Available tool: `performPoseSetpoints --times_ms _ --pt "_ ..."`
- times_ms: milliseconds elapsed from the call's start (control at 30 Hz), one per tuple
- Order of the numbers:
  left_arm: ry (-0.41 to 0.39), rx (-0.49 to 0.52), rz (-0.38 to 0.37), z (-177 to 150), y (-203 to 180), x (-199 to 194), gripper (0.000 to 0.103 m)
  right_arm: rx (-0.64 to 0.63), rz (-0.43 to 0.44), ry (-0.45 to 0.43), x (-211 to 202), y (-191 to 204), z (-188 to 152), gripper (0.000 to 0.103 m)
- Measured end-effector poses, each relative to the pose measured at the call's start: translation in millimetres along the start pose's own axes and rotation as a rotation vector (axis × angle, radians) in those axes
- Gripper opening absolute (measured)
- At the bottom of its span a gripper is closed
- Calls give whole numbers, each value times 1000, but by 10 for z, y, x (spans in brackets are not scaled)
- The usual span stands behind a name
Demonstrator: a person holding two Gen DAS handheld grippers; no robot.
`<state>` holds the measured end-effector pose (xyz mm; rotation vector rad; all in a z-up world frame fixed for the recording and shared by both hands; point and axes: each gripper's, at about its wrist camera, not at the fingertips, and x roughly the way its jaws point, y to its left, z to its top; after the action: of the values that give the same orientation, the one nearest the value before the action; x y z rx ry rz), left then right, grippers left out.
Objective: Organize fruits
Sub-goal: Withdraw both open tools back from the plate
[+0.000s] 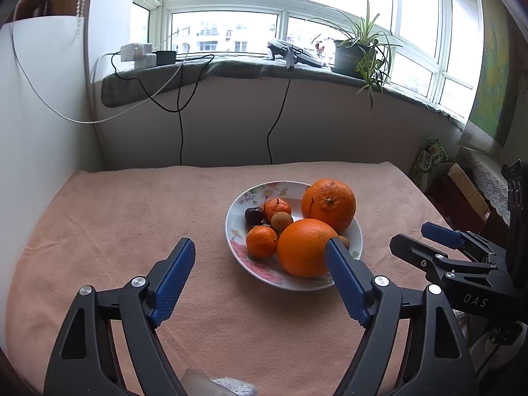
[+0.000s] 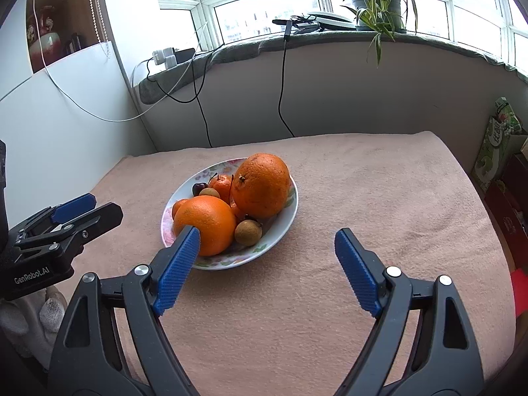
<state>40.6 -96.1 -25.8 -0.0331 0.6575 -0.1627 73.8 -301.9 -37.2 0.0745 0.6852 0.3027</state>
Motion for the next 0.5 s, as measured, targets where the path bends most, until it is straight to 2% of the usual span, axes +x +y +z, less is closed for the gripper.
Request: performPoseSetpoints --times_ms 500 --pt "5 7 -4 -39 -21 -20 81 7 -3 6 6 9 -7 86"
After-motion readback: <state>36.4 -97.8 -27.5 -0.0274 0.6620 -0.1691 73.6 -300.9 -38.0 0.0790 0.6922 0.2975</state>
